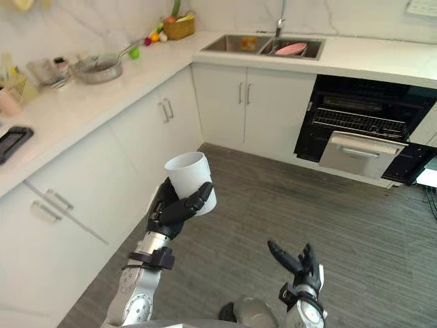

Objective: Walk over to the sink, pick up the cup, carry it to the dishwasher, place the cup inside the dishwasher, then close the dishwasher door

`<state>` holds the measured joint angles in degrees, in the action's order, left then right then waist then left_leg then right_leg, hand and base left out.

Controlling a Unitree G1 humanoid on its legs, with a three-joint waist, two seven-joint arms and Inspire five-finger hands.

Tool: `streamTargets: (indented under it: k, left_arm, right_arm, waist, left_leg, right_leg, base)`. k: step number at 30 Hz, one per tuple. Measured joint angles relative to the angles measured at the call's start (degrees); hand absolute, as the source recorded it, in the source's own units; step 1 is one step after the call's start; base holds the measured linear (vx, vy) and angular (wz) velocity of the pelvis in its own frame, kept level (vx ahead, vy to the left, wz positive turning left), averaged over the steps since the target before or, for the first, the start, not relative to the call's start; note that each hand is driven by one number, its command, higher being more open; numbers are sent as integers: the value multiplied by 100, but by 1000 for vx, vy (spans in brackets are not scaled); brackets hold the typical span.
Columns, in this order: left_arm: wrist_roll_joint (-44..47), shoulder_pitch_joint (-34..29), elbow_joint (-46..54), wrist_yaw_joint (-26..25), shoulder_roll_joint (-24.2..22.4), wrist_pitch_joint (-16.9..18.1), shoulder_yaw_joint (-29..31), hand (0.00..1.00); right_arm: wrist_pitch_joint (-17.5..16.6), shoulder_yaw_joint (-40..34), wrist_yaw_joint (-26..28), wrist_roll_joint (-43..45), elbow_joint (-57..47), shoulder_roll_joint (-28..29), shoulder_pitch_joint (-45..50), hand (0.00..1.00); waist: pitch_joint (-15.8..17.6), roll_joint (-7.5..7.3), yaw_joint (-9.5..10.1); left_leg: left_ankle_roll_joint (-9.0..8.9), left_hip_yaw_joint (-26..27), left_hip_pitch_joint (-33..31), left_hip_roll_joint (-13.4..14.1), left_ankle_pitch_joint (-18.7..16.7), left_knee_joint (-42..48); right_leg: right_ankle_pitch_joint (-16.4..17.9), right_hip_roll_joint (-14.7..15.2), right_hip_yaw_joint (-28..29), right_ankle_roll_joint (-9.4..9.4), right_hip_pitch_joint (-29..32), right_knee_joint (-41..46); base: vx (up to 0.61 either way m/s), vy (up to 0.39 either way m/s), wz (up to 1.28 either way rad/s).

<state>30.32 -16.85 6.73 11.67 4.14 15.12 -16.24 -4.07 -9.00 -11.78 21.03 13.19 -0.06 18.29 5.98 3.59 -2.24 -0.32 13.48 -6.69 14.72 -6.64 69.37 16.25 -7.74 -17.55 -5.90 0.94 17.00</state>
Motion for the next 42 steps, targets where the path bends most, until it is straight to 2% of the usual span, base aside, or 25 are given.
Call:
streamTargets:
  k: [1,3,5,7,9,10,11,12,13,16,17,18,19,20,21,22,23,24,25,26,28,32,37,40,42]
  left_arm:
    - [3,-148,92,93,-68,75,31,0]
    - [5,-45,-35,160,-120,124,115,0]
    - [15,154,-80,333,-55,125,231,0]
    - [39,208,-77,369,-52,100,503,0]
    - [55,191,-81,367,-11,71,674,0]
    - [59,156,-94,372,46,71,719,0]
    - [95,155,-155,416,160,74,763,0]
    - [116,275,-252,468,273,36,763,0]
    - [137,311,-260,471,261,37,767,0]
    - [177,346,-271,471,171,63,857,0]
    - [175,423,-245,477,220,76,923,0]
    - [163,460,-266,495,258,84,882,0]
    - [111,349,-238,465,246,127,790,0]
    - [103,334,-231,447,204,147,791,0]
    - [111,348,-240,349,140,239,845,0]
    - [126,396,-262,190,54,281,941,0]
    - [125,451,-316,128,7,288,1004,0]
    - [127,465,-347,89,-4,288,1023,0]
    - [128,396,-347,68,34,286,1062,0]
    - [122,316,-389,107,17,284,1102,0]
    - [120,257,-483,100,-35,174,1078,0]
    - [115,240,-472,203,19,186,995,0]
    - [97,-64,-203,252,-3,191,775,0]
    - [-8,-211,-177,380,-16,244,739,0]
    - [-25,-251,-187,343,-25,276,751,0]
  right_arm:
    - [-238,32,43,-1,-116,-70,-19,100]
    - [-602,-186,200,-67,225,-223,-205,100]
    - [-1228,-661,576,-36,967,-514,-514,100]
    - [-1379,-790,789,36,1152,-707,-805,100]
    - [-1533,-791,949,19,1101,-770,-851,100]
    - [-1563,-789,1015,16,1041,-711,-795,100]
    - [-1564,-796,1066,21,1049,-518,-729,100]
    - [-1573,-848,1210,13,1015,-377,-611,100]
    - [-1568,-883,1355,14,1003,-318,-524,100]
    - [-1598,-894,1683,12,560,-295,-251,100]
    - [-1645,-970,1737,13,397,-197,-192,100]
    - [-1668,-1027,1747,16,400,-122,-114,100]
    - [-1667,-1171,1709,18,422,-113,42,100]
    - [-1665,-1206,1716,9,390,-137,86,100]
    - [-1665,-1164,1778,-19,307,-166,78,100]
    - [-1661,-1089,1802,-44,192,-160,25,100]
    - [-1656,-1053,1822,-72,57,-130,20,100]
    - [-1655,-1032,1828,-93,-41,-113,33,100]
    - [-1655,-925,1830,-89,-229,-109,74,100]
    - [-1661,-789,1818,-65,-367,-202,131,100]
    - [-1639,-656,1817,-74,-306,-358,-15,100]
    - [-1640,-589,1830,-92,-347,-307,-68,100]
    - [-1479,-486,1799,-94,-945,-326,326,100]
    - [-1482,-474,1831,-85,-1130,-398,209,100]
    - [-1483,-424,1929,-84,-1085,-499,-136,100]
  waist:
    - [-34,-89,72]
    - [-51,-72,133]
    - [-111,-136,131]
    - [-92,-160,137]
    - [-84,-163,129]
    - [-75,-183,150]
    - [-118,-424,121]
    - [-102,-598,15]
    - [-107,-603,-66]
    - [-65,-620,-127]
    - [46,-745,-149]
    - [49,-781,-215]
    - [-2,-773,-282]
    - [-28,-722,-343]
    - [-38,-650,-348]
    - [43,-536,-332]
    - [137,-447,-324]
    - [192,-405,-322]
    - [246,-411,-313]
    - [344,-398,-313]
    - [289,-251,-257]
    - [248,-367,-158]
    - [125,-104,-71]
    - [17,-127,29]
    - [4,-138,180]
  left_leg:
    - [18,205,-480,55,-259,-324]
    - [-58,135,-779,-2,-475,-1806]
    - [-240,-105,-714,-748,-164,-5016]
    - [-288,-684,-890,-1314,536,-5830]
    - [-97,-778,-963,-1736,1059,-6317]
    - [223,-795,-847,-1923,1723,-6515]
    - [377,-672,-603,-2072,1826,-6502]
    - [578,-747,-497,-2161,1747,-6280]
    - [529,-950,-448,-2108,1496,-6127]
    - [421,-920,43,-2113,803,-5787]
    - [362,-858,223,-2198,342,-5415]
    - [346,-788,315,-2206,94,-5199]
    - [313,-749,907,-2128,-9,-5635]
    - [310,-810,1097,-2075,34,-5856]
    - [301,-825,1182,-1930,35,-5993]
    - [295,-818,1201,-1684,21,-6005]
    - [236,-815,1286,-1476,-31,-6006]
    - [139,-809,1391,-1349,-108,-5997]
    - [-201,-756,1620,-1204,-461,-5830]
    - [-492,-732,1953,-971,-977,-5588]
    - [-458,-882,2047,-943,-1141,-5530]
    - [-172,-621,2058,-1107,-985,-5316]
    - [-184,-280,453,-237,-669,-1541]
    - [-89,42,89,-209,-1076,-2255]
    - [-169,-542,29,-690,-1095,-3928]
  right_leg:
    - [164,245,255,-234,-40,311]
    - [-49,234,398,-269,-505,-78]
    - [-14,298,813,-206,-890,-499]
    - [28,380,1403,-132,-1026,-586]
    - [126,398,1809,48,-1301,-569]
    - [251,370,2024,263,-1544,-363]
    - [373,509,2154,396,-1613,41]
    - [198,536,2228,750,-1319,999]
    - [3,532,2196,861,-929,1956]
    - [103,1372,1941,784,-142,3947]
    - [-1281,1839,1657,446,-84,3700]
    - [-1551,1967,1232,442,-205,3867]
    - [-2883,2017,1079,426,-191,4189]
    - [-2940,1996,1081,345,-21,4435]
    - [-1316,1913,1116,479,655,5031]
    - [-496,1723,996,571,1350,4963]
    - [-191,1653,788,666,1750,4515]
    - [-90,1654,623,731,1915,4074]
    - [-222,1682,341,802,1912,2535]
    - [-897,1586,40,166,1539,1370]
    - [-818,1268,87,91,1362,1333]
    - [-278,1137,127,25,951,1316]
    - [-117,787,-56,87,65,549]
    - [-234,805,203,63,-263,127]
    - [-441,941,757,265,-296,-102]
  base:
    - [483,44,-101]
    - [490,63,-81]
    - [544,41,-64]
    - [566,115,-101]
    - [732,208,-114]
    - [665,196,-102]
    - [683,137,-39]
    - [624,49,12]
    - [588,7,22]
    - [475,21,-9]
    - [360,73,20]
    - [548,111,47]
    - [481,58,50]
    - [476,-78,28]
    - [440,-207,-7]
    - [500,-267,-22]
    - [408,-231,-25]
    - [465,-233,-26]
    - [525,-236,-38]
    - [550,-238,-46]
    - [440,-166,-59]
    - [220,-86,-23]
    - [192,-26,12]
    - [311,61,-42]
    - [301,145,-109]
